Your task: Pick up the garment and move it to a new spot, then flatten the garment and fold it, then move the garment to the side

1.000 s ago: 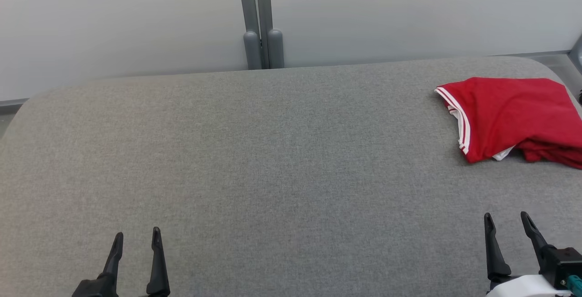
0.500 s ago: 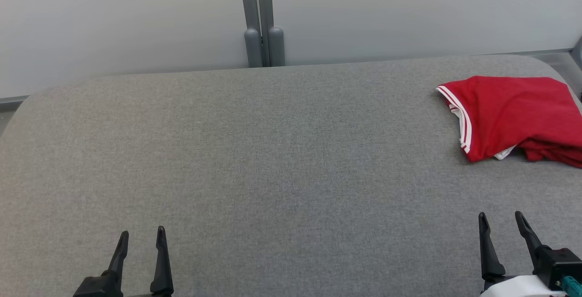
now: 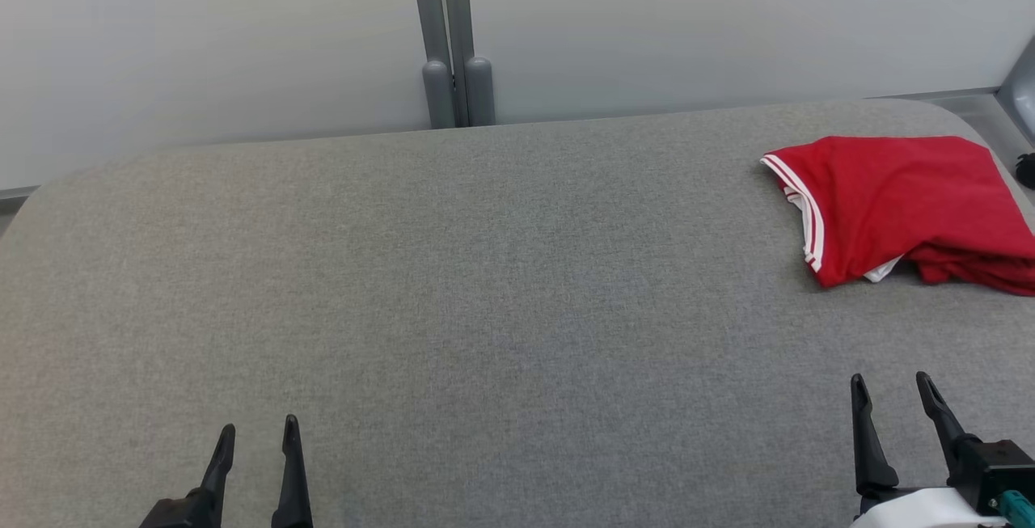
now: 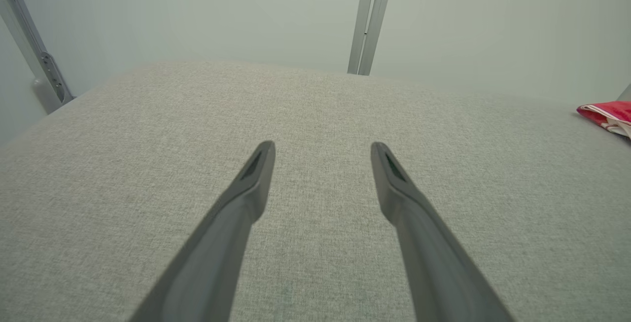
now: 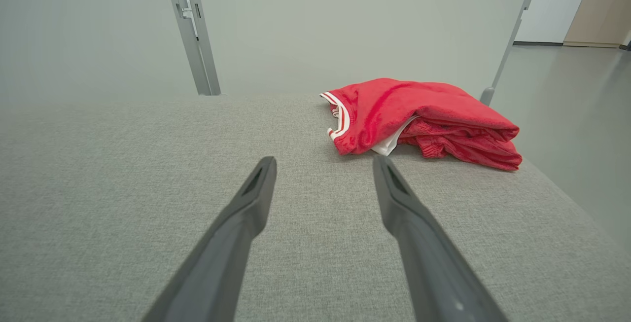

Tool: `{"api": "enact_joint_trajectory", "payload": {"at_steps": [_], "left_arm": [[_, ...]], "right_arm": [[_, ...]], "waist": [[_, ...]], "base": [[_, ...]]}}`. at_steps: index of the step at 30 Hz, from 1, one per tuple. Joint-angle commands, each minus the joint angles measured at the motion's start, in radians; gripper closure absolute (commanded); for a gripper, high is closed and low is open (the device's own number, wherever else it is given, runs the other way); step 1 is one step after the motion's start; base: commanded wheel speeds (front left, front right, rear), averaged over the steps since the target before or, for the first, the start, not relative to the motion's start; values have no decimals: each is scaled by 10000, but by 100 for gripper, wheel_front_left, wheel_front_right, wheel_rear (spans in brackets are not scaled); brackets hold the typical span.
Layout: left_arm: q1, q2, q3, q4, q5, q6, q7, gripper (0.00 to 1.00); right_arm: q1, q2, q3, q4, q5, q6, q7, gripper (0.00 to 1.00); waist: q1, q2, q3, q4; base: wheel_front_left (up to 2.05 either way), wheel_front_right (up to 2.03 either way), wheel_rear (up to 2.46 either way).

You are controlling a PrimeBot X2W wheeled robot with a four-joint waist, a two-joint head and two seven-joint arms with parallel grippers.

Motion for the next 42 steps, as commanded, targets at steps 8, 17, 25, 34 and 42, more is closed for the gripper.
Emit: {"api": "enact_joint_trajectory", "payload": {"at_steps": [8, 17, 25, 34, 42], "left_arm": [[-147, 24, -85, 216, -135, -4, -24, 0], [-170, 24, -99, 277, -151, 89, -24, 0], [62, -40, -55, 709, -190, 239, 121, 100], [-265, -33, 115, 664, -1867, 127, 585, 100], [-493, -26, 218, 586, -3208, 37, 919, 100]], "right_arm": [[27, 6, 46, -63, -81, -9, -44, 0], [-62, 5, 60, -112, -63, -9, -43, 0], [-75, 123, 63, 357, 161, 4, 105, 100], [-410, 107, 70, 475, 2068, 3, 584, 100], [-632, 94, 127, 520, 3589, 2, 911, 100]], "waist": [[0, 0, -25, 9], [0, 0, -23, 164], [0, 0, -30, 210], [0, 0, -16, 208], [0, 0, -2, 206]], "base": [[0, 0, 0], [0, 0, 0], [0, 0, 0], [0, 0, 0], [0, 0, 0]]}}
